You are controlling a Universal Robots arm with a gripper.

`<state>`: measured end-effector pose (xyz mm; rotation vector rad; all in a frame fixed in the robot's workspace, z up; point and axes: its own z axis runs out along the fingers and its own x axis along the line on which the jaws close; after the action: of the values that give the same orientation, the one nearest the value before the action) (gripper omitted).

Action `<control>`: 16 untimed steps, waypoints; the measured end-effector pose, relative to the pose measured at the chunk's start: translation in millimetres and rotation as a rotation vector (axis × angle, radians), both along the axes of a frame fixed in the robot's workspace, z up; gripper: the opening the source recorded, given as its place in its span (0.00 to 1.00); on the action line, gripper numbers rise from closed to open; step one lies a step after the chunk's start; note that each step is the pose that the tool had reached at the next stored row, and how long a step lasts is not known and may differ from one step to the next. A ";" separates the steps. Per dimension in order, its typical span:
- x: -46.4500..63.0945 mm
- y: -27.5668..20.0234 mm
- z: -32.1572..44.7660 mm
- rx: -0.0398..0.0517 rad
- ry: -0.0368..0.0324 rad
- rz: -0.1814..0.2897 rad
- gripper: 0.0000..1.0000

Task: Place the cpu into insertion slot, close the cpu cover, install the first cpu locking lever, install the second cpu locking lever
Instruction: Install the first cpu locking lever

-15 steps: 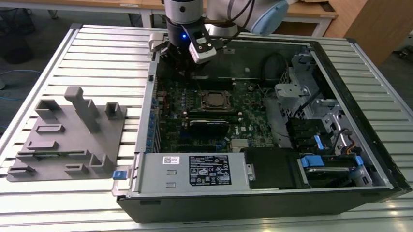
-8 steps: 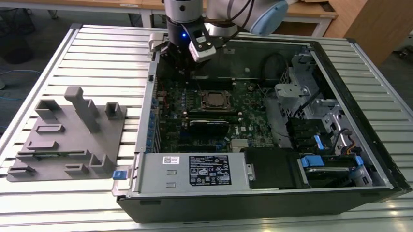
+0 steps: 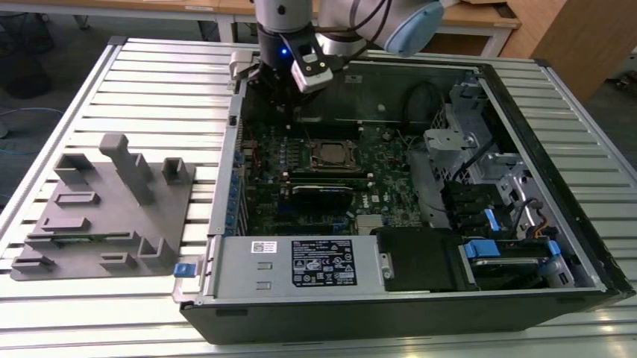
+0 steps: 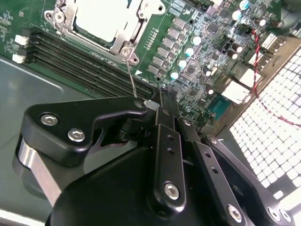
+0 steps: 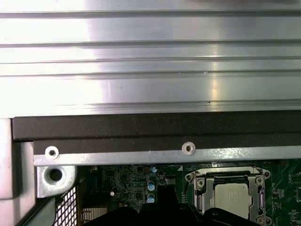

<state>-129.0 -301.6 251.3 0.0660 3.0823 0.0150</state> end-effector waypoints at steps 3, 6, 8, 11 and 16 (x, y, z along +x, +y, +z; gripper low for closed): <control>0.1 2.0 0.0 0.0002 -0.0009 0.000 0.11; 0.2 2.2 0.0 0.0021 -0.0081 0.001 0.11; 0.2 2.2 0.0 0.0069 -0.0169 0.001 0.11; 0.2 2.3 -0.1 0.0090 -0.0190 0.001 0.11; 0.2 2.2 -0.1 0.0460 -0.0300 0.000 0.11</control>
<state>-128.9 -299.5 251.3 0.0665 3.0521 0.0861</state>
